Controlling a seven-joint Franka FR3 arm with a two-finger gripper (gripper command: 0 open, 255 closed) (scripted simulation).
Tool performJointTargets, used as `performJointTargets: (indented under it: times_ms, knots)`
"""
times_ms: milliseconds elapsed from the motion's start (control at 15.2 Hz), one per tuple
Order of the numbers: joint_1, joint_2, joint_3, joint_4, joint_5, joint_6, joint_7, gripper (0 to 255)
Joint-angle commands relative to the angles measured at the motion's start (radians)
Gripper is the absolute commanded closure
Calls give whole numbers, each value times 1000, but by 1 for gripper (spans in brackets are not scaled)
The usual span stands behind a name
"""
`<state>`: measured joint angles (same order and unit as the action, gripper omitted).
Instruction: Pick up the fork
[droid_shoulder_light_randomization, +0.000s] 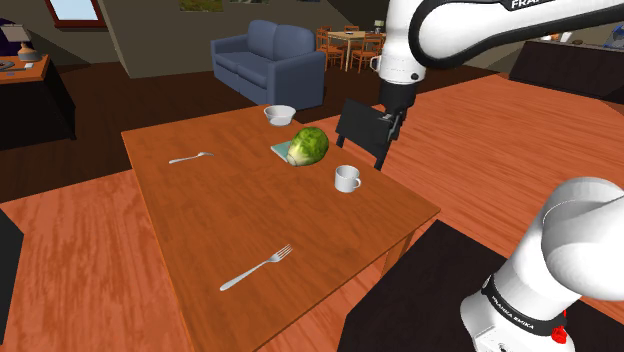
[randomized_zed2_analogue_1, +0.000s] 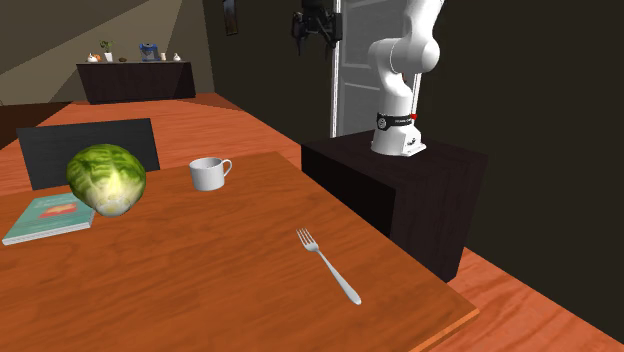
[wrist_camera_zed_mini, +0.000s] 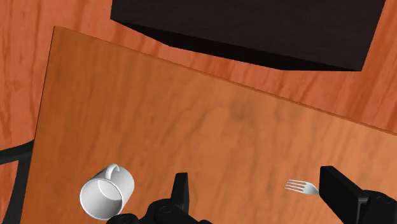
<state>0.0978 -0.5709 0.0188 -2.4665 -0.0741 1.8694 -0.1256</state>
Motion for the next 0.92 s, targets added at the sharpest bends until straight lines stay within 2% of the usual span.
performJointTargets:
  times_ms: [0, 858]
  knots:
    - [16, 64, -1, -10, -1, 76, -36, 0]
    - [103, 519, 28, 83, -13, 441, -250, 0]
